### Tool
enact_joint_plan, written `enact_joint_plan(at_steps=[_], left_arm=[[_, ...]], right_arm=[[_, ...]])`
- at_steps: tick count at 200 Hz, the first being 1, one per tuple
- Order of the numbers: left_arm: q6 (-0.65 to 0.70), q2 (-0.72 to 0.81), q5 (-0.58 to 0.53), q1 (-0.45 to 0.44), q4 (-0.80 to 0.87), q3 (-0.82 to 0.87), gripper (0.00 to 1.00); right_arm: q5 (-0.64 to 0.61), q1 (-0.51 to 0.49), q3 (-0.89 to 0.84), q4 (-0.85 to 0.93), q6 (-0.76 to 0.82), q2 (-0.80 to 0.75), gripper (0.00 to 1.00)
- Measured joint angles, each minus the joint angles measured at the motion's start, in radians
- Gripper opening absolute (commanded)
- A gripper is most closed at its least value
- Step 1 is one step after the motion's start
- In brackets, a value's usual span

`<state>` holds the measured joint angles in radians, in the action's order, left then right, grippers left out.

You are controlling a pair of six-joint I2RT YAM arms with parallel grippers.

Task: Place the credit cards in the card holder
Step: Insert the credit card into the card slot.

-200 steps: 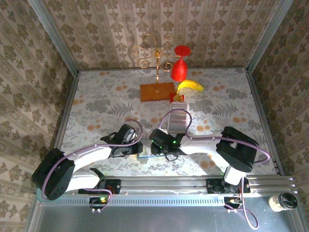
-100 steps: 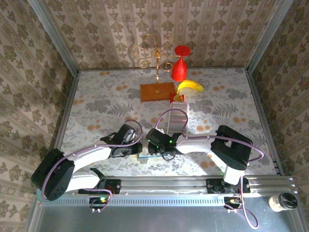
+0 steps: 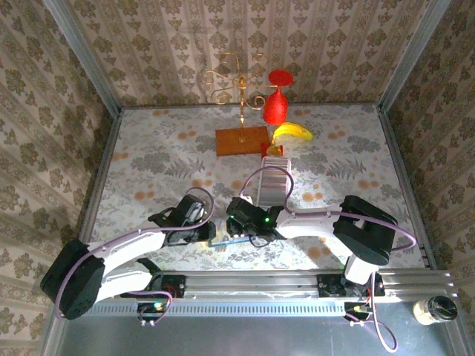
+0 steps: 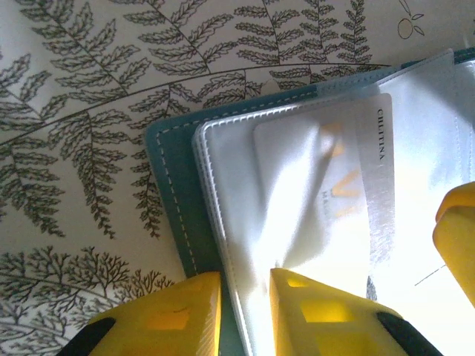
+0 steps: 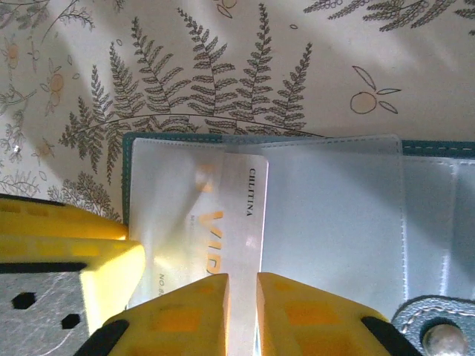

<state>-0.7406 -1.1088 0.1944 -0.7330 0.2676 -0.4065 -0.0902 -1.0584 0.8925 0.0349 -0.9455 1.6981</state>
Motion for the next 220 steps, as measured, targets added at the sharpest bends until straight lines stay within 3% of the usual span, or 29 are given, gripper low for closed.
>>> enact_joint_plan(at_steps=[34,78,169,220], left_arm=[[-0.002,0.055,-0.009,0.002,0.013,0.015,0.24],[-0.024,0.093,-0.023,0.023,0.018,0.051,0.19],[-0.044,0.039,0.012,0.039,-0.044,0.066,0.06],[-0.049,0.048,0.011,0.039,-0.051,0.072,0.05]], right_arm=[[-0.005,0.000,0.010,0.033,-0.004,0.018,0.05],[-0.004,0.000,0.045,0.068,-0.003,0.061,0.02],[0.027,-0.001,0.088,0.070,-0.003,0.099,0.01],[0.035,-0.001,0.090,0.068,-0.003,0.102,0.03]])
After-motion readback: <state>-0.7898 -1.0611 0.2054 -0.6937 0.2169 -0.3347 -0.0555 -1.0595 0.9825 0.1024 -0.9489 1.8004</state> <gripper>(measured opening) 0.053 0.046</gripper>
